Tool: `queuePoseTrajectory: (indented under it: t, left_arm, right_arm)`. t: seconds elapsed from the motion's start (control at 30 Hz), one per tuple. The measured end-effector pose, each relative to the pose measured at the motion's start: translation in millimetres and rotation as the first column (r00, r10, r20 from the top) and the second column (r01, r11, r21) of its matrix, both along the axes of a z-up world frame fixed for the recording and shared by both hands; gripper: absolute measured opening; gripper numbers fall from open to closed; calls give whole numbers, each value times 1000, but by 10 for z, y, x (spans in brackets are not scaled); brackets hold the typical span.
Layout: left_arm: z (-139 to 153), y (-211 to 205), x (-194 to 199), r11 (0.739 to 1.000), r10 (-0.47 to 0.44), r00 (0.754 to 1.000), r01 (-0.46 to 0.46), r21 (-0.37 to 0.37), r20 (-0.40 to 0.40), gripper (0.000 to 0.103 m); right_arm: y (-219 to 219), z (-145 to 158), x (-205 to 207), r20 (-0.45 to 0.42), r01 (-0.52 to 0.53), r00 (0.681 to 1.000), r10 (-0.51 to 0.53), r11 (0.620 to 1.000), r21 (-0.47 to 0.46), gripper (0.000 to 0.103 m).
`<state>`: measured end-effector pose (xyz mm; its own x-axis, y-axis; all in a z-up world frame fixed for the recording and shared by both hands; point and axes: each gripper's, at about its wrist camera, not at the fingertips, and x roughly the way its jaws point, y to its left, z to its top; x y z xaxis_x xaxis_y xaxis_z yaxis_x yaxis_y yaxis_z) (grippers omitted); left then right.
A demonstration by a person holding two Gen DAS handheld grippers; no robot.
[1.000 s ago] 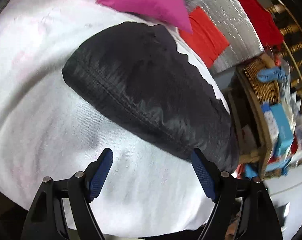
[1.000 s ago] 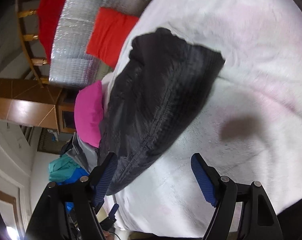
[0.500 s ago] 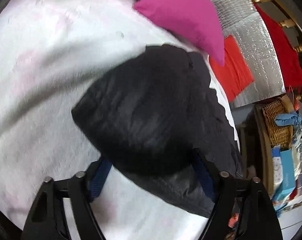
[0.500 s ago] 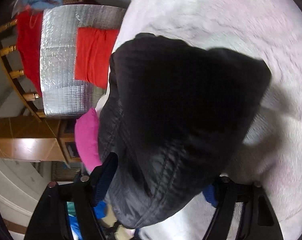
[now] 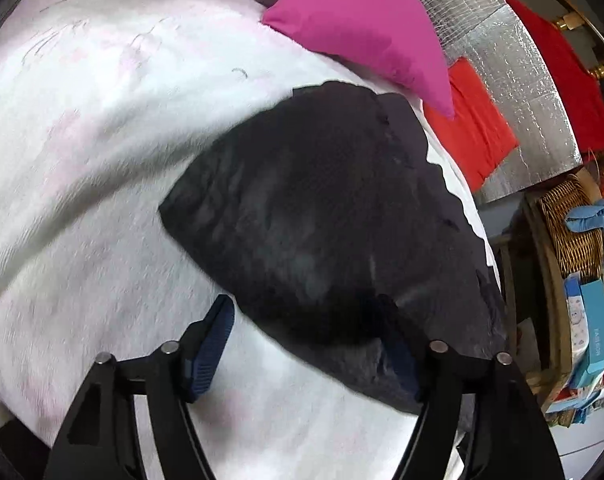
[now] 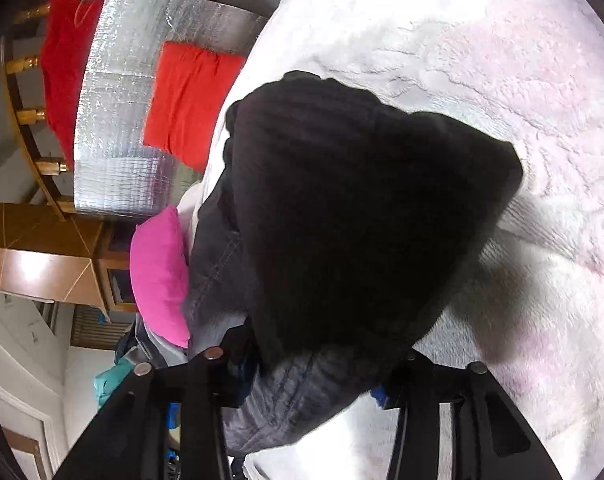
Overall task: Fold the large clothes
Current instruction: 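Press and smooth the folded jacket bundle with both tools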
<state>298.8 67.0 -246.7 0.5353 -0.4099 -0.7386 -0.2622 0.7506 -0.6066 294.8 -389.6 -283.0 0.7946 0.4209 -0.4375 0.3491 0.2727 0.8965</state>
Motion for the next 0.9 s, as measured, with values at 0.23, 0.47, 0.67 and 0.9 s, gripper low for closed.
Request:
queuePoseTrajectory:
  t: [0.23,0.47,0.67,0.9]
  left_arm:
    - [78,-446,-185,988,-141,988,144,-48,70,80]
    - [-57,-477,13,980,-88,996,90,-175,19,81]
    - [-33,-539,146,981,-95,995,100,-165,39,80]
    - [155,-1023,72,935,-253,965,226,273,67,73]
  right_arm:
    - [481,45,112,34,-170,985,170,985,1,79]
    - [831,122,426,31,-185,982,188,979,-86,78]
    - [799,258,465,36,-160,985,169,969,-187,44]
    - [932,368,492,-56,-209,977,204,902,-378,40]
